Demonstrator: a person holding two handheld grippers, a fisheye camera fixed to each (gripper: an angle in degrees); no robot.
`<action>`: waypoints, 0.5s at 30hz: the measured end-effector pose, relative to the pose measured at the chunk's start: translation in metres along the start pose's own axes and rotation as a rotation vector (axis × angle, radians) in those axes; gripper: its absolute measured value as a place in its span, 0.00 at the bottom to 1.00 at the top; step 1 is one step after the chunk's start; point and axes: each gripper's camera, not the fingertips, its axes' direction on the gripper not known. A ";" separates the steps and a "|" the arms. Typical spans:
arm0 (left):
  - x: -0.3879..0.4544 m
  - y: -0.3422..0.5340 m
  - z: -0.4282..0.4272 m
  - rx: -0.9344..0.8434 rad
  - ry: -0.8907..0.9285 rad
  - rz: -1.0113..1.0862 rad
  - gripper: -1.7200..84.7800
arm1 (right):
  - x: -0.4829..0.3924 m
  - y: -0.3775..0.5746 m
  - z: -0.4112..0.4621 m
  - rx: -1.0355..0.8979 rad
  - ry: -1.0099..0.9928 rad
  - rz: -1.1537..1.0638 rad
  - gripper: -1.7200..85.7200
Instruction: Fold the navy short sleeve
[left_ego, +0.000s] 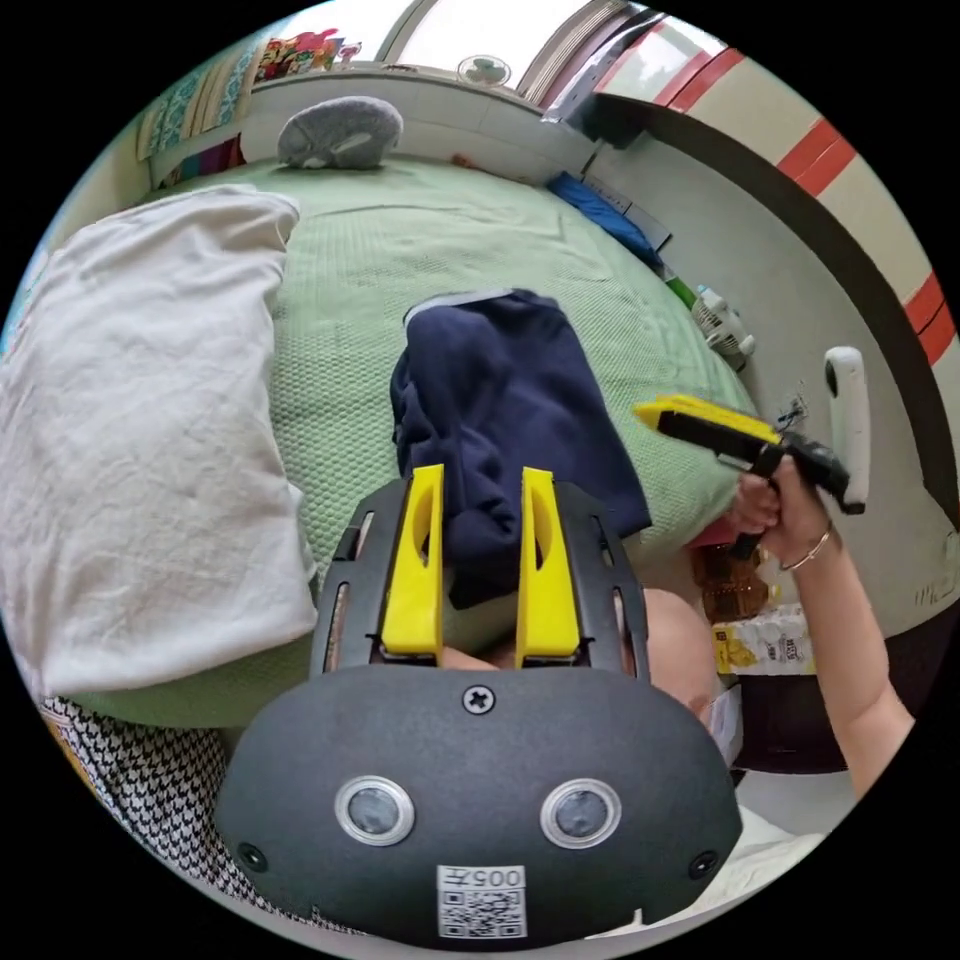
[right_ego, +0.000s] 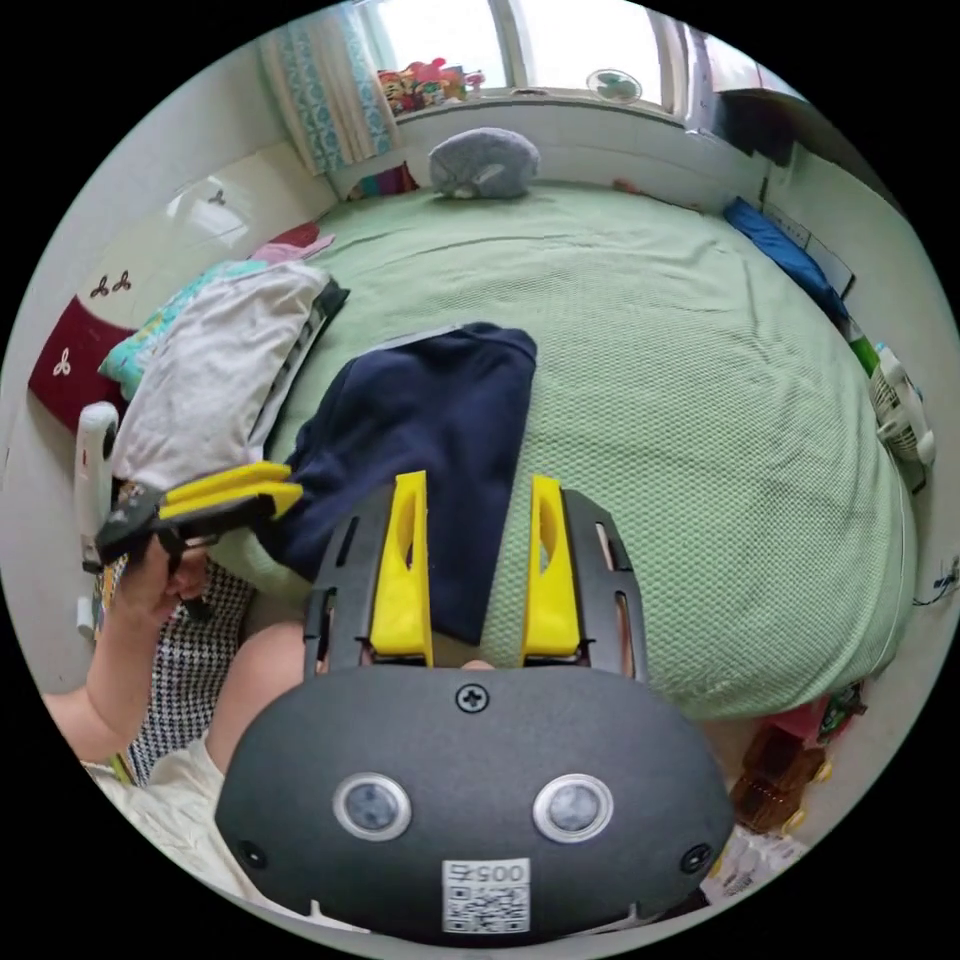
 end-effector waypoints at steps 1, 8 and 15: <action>0.001 0.001 0.008 -0.021 -0.009 0.000 0.16 | 0.004 -0.005 0.002 0.002 -0.004 0.007 0.18; 0.009 0.001 0.055 -0.036 0.021 -0.024 0.15 | 0.025 -0.050 0.068 -0.132 -0.095 -0.013 0.16; 0.050 -0.031 0.086 -0.081 -0.036 0.006 0.13 | 0.041 -0.044 0.065 -0.047 -0.143 -0.044 0.01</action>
